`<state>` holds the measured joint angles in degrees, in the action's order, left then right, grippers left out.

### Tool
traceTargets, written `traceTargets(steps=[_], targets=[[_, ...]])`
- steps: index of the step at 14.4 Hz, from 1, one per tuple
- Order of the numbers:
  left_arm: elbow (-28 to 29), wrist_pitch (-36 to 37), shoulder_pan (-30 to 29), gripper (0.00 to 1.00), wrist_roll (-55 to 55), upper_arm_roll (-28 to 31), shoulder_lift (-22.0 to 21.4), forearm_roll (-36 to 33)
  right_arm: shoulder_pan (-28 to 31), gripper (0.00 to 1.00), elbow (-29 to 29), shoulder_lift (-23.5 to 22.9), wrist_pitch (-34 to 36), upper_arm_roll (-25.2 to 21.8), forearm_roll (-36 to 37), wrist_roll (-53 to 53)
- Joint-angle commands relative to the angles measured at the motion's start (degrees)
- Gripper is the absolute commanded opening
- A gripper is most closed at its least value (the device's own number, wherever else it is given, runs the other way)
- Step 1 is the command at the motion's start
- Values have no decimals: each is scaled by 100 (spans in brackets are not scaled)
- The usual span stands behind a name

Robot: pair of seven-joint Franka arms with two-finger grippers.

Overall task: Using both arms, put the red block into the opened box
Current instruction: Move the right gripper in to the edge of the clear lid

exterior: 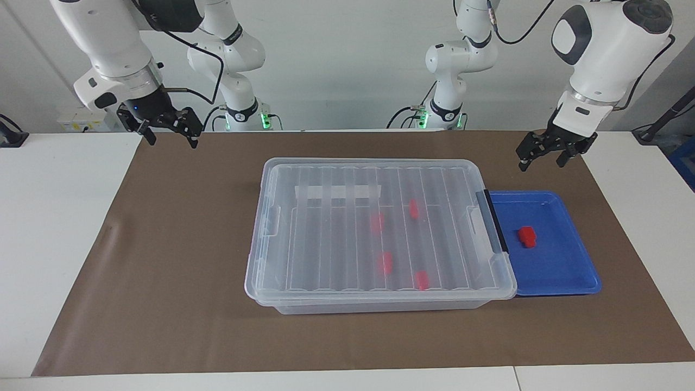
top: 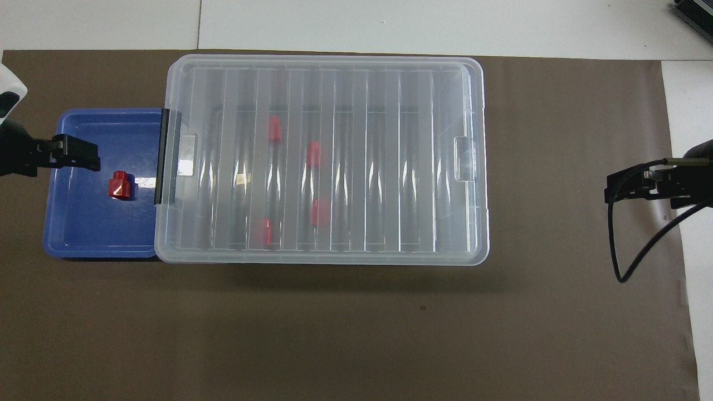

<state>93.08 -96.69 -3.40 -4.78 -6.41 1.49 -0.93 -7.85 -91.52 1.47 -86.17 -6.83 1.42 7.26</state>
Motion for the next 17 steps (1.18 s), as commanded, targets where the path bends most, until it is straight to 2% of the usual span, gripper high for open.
traceTargets(steps=[1, 5, 8, 11, 17], targets=[[-35, 53, 59, 100, -102, 26, -9, -83, 73, 100, -6, -15, 13, 33, -54, -66], [-35, 45, 59, 100, -102, 26, -9, -83, 29, 100, -111, -24, -495, 50, -63, -93], [-35, 36, 59, 100, -137, 26, -9, -83, -111, 100, -639, -76, -1575, 129, -89, -14], [-27, 36, 68, 100, -146, 26, -9, -83, -261, 100, -631, -479, -2261, 156, -475, -5], [-27, 36, 68, 100, -146, 26, -9, -92, -990, 100, -631, -1376, -3474, 156, -520, 354]])
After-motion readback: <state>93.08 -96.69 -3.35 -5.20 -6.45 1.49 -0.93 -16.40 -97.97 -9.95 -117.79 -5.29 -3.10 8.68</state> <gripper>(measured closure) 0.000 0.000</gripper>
